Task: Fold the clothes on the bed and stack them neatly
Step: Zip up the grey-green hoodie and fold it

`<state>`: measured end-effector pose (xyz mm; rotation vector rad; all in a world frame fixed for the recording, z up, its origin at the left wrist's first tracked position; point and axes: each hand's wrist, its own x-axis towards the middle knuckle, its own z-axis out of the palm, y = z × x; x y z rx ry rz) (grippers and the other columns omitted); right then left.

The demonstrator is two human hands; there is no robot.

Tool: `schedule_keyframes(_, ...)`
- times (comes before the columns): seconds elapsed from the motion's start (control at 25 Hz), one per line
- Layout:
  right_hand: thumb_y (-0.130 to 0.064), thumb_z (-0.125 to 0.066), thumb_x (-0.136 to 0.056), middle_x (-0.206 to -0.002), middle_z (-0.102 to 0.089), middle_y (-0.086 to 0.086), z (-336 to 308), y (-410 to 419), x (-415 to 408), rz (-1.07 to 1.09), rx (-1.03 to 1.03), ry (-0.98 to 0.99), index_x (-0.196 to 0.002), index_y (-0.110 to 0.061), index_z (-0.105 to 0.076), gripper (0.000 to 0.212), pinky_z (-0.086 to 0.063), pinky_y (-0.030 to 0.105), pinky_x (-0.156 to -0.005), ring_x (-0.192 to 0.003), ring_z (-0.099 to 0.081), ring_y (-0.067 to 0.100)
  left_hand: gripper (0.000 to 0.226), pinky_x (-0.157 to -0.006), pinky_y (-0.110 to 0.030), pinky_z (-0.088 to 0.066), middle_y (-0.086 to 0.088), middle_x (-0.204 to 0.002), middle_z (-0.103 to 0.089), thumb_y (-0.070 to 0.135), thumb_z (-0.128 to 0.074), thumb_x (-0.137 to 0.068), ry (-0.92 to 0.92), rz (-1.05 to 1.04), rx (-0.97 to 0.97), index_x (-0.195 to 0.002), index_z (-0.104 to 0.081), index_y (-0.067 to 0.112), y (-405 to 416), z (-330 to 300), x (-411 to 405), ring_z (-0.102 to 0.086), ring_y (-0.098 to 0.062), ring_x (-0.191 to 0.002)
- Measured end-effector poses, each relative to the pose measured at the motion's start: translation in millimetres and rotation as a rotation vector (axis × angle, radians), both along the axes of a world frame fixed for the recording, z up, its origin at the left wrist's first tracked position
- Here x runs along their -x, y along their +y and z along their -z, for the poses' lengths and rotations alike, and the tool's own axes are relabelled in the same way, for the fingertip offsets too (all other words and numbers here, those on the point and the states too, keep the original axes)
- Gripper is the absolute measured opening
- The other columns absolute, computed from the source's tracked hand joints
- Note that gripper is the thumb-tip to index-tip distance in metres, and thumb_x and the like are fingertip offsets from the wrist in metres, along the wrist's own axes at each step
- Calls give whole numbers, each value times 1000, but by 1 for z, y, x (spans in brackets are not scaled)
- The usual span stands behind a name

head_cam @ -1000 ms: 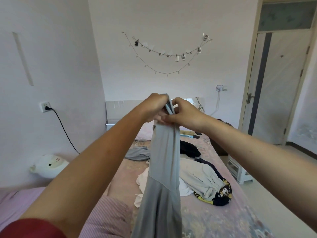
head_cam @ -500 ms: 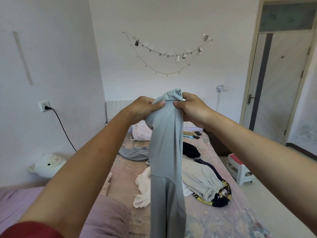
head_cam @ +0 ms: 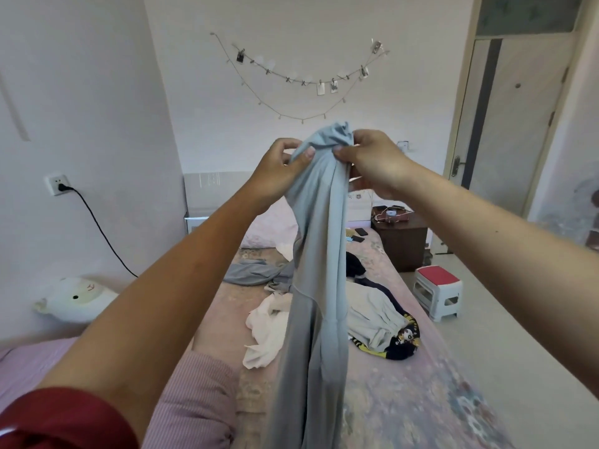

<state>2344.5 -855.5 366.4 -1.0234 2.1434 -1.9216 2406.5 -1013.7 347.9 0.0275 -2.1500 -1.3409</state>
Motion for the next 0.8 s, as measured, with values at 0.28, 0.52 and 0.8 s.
schedule_keyframes(0.28, 1, -43, -103, -99, -61, 16, -5, 14, 2, 134, -57, 80, -125, 6, -54, 25, -61, 52, -77, -85, -66, 33, 43, -93, -29, -43, -9, -111, -46, 14, -77, -87, 168, -197, -14, -116, -50, -2, 69, 185, -44, -49, -17, -102)
schedule_keyframes(0.52, 7, -38, -100, -103, -57, 20, 35, 16, 32, 310, -150, -39, -130, 12, -49, 32, -60, 60, -80, -101, -68, 46, 28, -74, -34, -44, -21, -92, -62, 23, -74, -91, -330, -87, -65, -86, -62, -2, 102, 294, -27, -61, -30, -86)
schedule_keyframes(0.8, 6, -33, -98, -126, -58, 25, 165, -16, 155, 415, -384, -170, -118, 4, -56, 31, -54, 54, -97, -115, -60, 39, 43, -60, -35, -26, -6, -63, -39, 20, -66, -98, -602, -65, -173, -63, -44, 13, 34, 366, 28, -38, -17, -62)
